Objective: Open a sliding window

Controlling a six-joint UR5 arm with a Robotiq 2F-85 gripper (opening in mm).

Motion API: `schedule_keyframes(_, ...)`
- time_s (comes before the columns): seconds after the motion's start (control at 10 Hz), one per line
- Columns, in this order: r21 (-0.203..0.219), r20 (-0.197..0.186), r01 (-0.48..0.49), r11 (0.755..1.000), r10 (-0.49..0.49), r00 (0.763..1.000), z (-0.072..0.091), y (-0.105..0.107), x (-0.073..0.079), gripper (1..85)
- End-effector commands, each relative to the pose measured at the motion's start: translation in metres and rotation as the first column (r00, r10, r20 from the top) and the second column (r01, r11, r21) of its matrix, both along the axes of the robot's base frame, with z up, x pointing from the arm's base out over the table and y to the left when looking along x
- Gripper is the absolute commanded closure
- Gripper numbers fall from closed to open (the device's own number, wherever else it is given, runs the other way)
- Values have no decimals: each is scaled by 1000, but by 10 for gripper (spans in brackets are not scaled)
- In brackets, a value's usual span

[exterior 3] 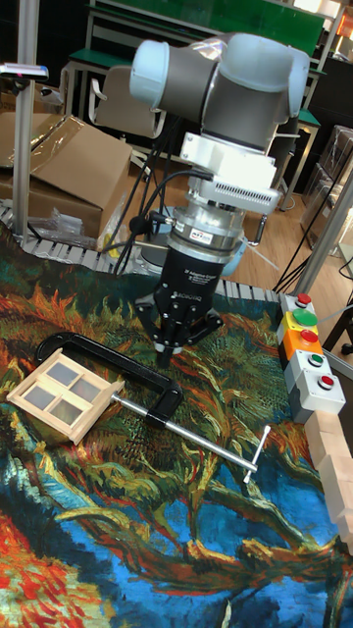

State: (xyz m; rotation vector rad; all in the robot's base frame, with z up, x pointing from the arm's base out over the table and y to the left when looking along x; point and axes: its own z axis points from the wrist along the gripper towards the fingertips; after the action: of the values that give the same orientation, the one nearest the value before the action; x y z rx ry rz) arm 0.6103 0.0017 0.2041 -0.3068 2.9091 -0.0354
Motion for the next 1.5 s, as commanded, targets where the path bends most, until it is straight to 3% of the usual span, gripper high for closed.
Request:
schedule_keyframes(0.0, 25, -1, -89, 996, 89, 996, -1, 12, 3, 843)
schedule_keyframes(0.2, 15, -92, -31, 999, 32, 995, -13, 3, -18, 843)
schedule_keyframes(0.4, 5, -77, -54, 999, 54, 996, -13, 3, -12, 843)
schedule_keyframes(0.5, 49, -75, -38, 998, 42, 996, -14, 16, -11, 843)
schedule_keyframes(0.6, 59, -128, -12, 998, 20, 992, -14, 20, -23, 843)
schedule_keyframes(0.7, 54, -143, 5, 999, 3, 990, -11, 17, -27, 843)
schedule_keyframes(0.9, 94, -129, 6, 996, 6, 992, -8, 26, -24, 843)
schedule_keyframes(1.0, 68, -109, -2, 998, 9, 994, -8, 20, -19, 843)
schedule_keyframes(1.1, 89, -89, 7, 996, 1, 996, -7, 25, -14, 843)
schedule_keyframes(1.4, 68, -110, -12, 998, 20, 994, -8, 20, -19, 823)
